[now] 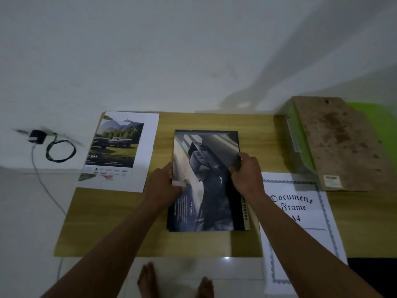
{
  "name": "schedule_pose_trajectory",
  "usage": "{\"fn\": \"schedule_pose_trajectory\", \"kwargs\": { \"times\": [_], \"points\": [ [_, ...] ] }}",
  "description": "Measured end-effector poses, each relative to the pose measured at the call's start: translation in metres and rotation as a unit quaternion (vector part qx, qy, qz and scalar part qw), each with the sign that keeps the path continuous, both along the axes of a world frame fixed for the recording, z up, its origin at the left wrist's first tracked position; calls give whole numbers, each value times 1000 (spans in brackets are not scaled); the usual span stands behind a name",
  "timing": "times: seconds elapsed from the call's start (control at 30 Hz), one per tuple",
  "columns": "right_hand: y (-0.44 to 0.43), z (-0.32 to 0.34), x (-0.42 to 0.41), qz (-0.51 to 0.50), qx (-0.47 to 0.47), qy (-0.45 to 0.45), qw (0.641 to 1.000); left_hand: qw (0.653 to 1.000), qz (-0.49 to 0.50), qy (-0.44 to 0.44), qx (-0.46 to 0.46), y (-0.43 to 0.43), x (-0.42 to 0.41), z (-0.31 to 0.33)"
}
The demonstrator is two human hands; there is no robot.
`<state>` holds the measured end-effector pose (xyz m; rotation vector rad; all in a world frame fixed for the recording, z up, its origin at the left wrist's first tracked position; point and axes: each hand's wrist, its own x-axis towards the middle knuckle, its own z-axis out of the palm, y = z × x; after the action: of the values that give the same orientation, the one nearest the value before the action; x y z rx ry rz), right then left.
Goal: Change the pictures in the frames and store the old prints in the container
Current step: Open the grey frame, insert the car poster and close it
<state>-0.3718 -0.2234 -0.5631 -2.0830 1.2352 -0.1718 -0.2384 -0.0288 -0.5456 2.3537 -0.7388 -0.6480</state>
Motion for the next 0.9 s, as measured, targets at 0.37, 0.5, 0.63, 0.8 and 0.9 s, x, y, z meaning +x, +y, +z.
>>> {"fn": "schedule_pose_trajectory", "kwargs": {
  "times": [0.37, 0.5, 0.63, 0.8, 0.9],
  "points": [
    [1, -18, -16, 283, -154, 145, 936, 969, -188, -138, 82, 3, -2, -19],
    [3, -19, -13, 290, -148, 158, 932, 950, -220, -163, 151, 3, -1, -27],
    [3, -20, -15, 289, -151, 139, 935, 932, -245, -199, 177, 2, 0, -34],
    [-1, -18, -19, 313, -173, 159, 920, 923, -258, -222, 181, 1, 1, -39],
    [0, -19, -17, 308, -167, 170, 921, 928, -255, -211, 172, -1, 0, -37]
  ]
}}
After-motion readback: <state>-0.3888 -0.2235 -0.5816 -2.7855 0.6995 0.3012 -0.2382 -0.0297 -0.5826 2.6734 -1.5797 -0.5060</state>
